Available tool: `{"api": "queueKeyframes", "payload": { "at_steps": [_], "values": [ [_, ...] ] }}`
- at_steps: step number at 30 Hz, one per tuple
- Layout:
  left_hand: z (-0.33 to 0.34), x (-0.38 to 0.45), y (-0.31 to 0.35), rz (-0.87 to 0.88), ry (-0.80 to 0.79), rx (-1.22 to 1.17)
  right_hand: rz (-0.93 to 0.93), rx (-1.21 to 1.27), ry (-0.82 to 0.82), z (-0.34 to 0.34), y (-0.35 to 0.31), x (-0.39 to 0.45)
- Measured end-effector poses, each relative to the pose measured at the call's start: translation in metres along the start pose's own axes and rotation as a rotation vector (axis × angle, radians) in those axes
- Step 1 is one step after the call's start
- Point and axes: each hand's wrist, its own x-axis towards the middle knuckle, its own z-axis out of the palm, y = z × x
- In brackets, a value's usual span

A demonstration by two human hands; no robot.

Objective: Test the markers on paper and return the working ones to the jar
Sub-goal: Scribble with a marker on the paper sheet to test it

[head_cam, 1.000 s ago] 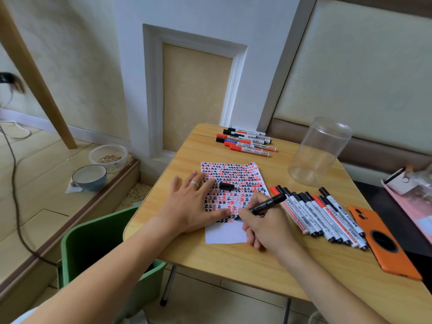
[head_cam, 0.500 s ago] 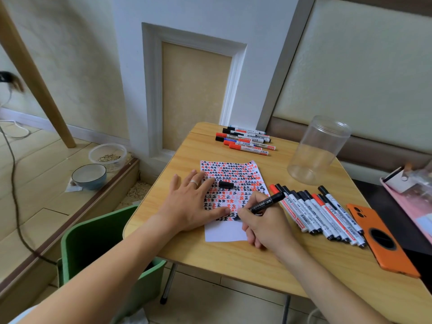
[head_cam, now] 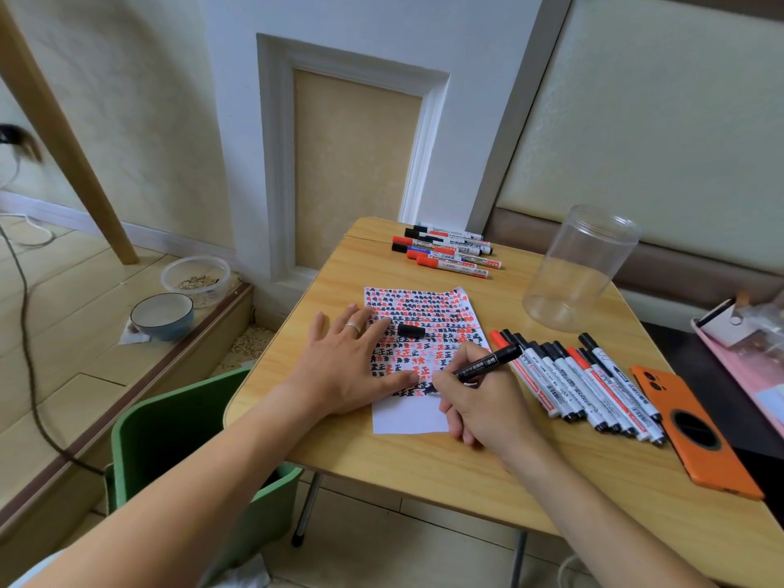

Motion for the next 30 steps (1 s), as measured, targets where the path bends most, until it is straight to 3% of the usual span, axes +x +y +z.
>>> {"api": "queueKeyframes", "payload": {
  "at_steps": [24,30],
  "values": [
    [-0.004,0.003,-0.001,-0.012,-0.02,-0.029,0.003,-0.043,-0.005,-0.001,-0.001,0.001],
    [-0.008,0.009,0.014,-0.076,0.09,-0.094,0.013,0.004,-0.015,-0.002,0.0,0.002]
  ]
}}
